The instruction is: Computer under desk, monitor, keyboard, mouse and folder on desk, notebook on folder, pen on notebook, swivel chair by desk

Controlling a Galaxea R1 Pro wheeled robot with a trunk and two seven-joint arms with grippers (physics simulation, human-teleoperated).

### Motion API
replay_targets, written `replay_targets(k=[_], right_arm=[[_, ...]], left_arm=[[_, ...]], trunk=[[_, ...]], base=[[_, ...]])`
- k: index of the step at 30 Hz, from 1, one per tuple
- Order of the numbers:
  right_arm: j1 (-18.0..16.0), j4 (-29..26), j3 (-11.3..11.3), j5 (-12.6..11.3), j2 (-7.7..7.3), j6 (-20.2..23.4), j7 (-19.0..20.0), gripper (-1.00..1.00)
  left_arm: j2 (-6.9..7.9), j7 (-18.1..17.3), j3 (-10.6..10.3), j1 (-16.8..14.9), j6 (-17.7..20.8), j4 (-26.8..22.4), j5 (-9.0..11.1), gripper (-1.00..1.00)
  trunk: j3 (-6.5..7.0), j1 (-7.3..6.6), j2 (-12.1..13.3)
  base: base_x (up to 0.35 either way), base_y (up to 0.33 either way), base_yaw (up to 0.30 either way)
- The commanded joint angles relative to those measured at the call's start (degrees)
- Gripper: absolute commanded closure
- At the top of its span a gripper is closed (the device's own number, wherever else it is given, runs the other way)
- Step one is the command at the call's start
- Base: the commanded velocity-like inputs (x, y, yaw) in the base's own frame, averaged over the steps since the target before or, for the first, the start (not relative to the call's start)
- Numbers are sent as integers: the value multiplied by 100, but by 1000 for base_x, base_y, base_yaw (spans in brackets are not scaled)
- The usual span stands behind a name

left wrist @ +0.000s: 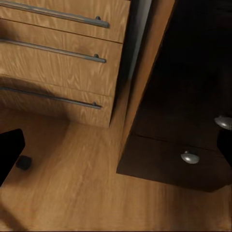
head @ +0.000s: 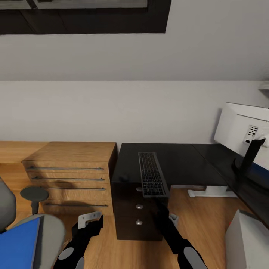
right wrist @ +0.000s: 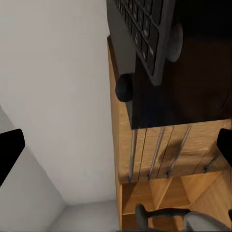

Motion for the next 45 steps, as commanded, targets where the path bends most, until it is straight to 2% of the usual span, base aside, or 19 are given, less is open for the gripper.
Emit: replay_targets(k=[1, 18, 19, 23, 37, 40, 43, 44, 45], right_arm=[[-4, 1, 8, -62, -6, 8, 20, -100], [-4, -17, -21, -86, -8, -3, 12, -100], [-4, -17, -11, -87, -1, -169, 6, -100], [-4, -18, -5, -88, -7, -320, 25, -100], [-4, -96, 9, -57, -15, -349, 20, -100], [-4, -207, 13, -37, -49, -358, -41, -100], [-4, -369, 15, 85, -183, -355, -251, -100], [-4, -390, 17, 135, -217, -354, -294, -100], [-4, -447, 10, 319, -288, -353, -361, -100]], left_arm=[[1, 49, -8, -2, 22, -8, 61, -100], [1, 49, -8, -3, 20, -6, 57, -100], [1, 49, -8, -3, 18, -6, 53, -100], [1, 49, -8, -4, 18, -6, 52, -100], [1, 49, -8, -5, 18, -11, 52, -100], [1, 49, -8, -5, 18, -13, 52, -100], [1, 49, -8, -4, 18, -12, 52, -100], [1, 49, -8, -5, 18, -11, 52, -100], [1, 49, -10, -5, 18, -11, 52, -100]], trunk=[[-5, -4, -3], [-5, -4, -3], [-5, -4, -3], [-5, -4, -3], [-5, -4, -3], [-5, -4, -3], [-5, -4, -3], [-5, -4, -3], [-5, -4, -3]], base=[[-302, -179, 0], [-295, -200, 0], [-312, -137, 0], [-323, -90, 0], [-327, -85, 0], [-334, -5, 0], [-334, -2, 0], [-334, -1, 0], [-334, -1, 0]])
